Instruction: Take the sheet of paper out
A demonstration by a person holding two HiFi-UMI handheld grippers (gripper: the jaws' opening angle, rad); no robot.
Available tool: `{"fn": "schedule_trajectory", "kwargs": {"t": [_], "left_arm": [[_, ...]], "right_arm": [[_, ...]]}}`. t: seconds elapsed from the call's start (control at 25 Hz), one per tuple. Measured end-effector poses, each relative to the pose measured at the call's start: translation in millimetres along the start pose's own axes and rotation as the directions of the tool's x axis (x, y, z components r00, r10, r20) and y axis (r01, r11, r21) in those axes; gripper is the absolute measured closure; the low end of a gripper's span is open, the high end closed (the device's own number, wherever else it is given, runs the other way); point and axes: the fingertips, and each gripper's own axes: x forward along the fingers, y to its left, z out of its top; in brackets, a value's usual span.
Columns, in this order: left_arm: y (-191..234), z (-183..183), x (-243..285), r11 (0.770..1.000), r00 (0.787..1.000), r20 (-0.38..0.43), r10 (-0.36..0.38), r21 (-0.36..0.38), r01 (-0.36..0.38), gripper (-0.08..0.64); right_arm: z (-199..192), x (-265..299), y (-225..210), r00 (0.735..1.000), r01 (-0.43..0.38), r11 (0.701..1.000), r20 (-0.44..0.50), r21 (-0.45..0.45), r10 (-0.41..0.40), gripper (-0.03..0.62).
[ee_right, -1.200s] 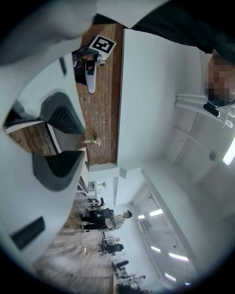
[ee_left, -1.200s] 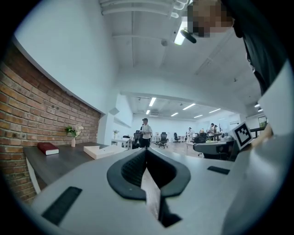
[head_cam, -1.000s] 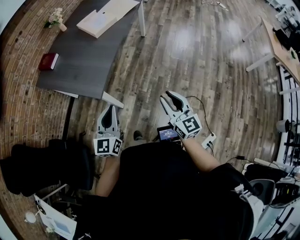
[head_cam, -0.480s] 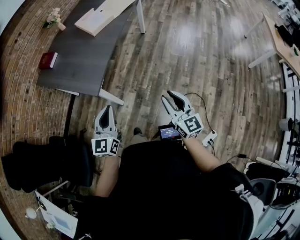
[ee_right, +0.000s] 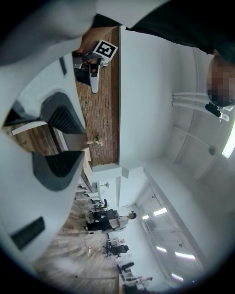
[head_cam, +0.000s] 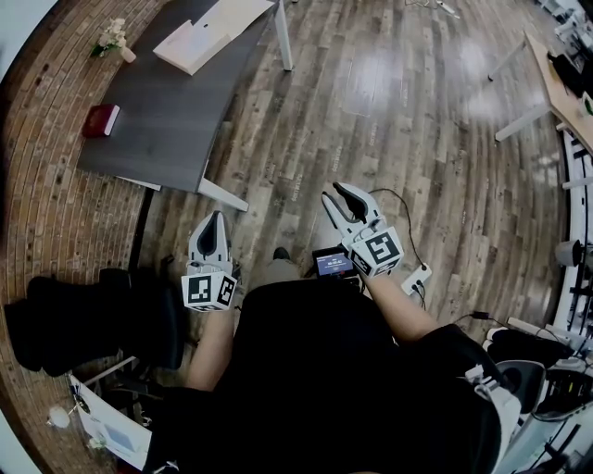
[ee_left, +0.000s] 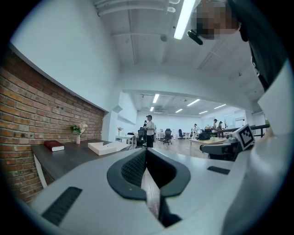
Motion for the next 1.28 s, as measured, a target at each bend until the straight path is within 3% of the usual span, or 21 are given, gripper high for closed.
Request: {"fn": "schedule_trajectory", "kwargs": {"t": [0.28, 0.52, 0.84, 1.28], "left_arm": [[8.6, -2.5, 9.4, 1.000, 1.000, -0.014, -0.001, -0.004, 0.001, 0.565], [21.4, -15.8, 46.9, 0.999, 1.000, -0.025, -0.006, -0.035, 0.005, 0.565], [55.9, -15.3, 142.5, 0.998, 1.000, 0.003, 0.003, -0.069, -0.003, 0.565], [137.0, -5.6, 284.1, 0.994, 1.000, 0.001, -0.008, -0.106, 0.008, 0.565]], "right_arm": [[-6.6, 11.3, -14.6, 1.000, 0.011, 1.000, -0.018, 0.014, -0.011, 0.477], [-12.5, 36.4, -37.6, 0.999, 0.017, 1.000, -0.037, 0.012, -0.016, 0.477], [-12.4, 103.0, -102.6, 0.998, 0.034, 0.999, -0.060, 0.031, -0.032, 0.477], [31.1, 250.3, -178.3, 0.998, 0.009, 1.000, -0.057, -0.014, -0.010, 0.477]]}}
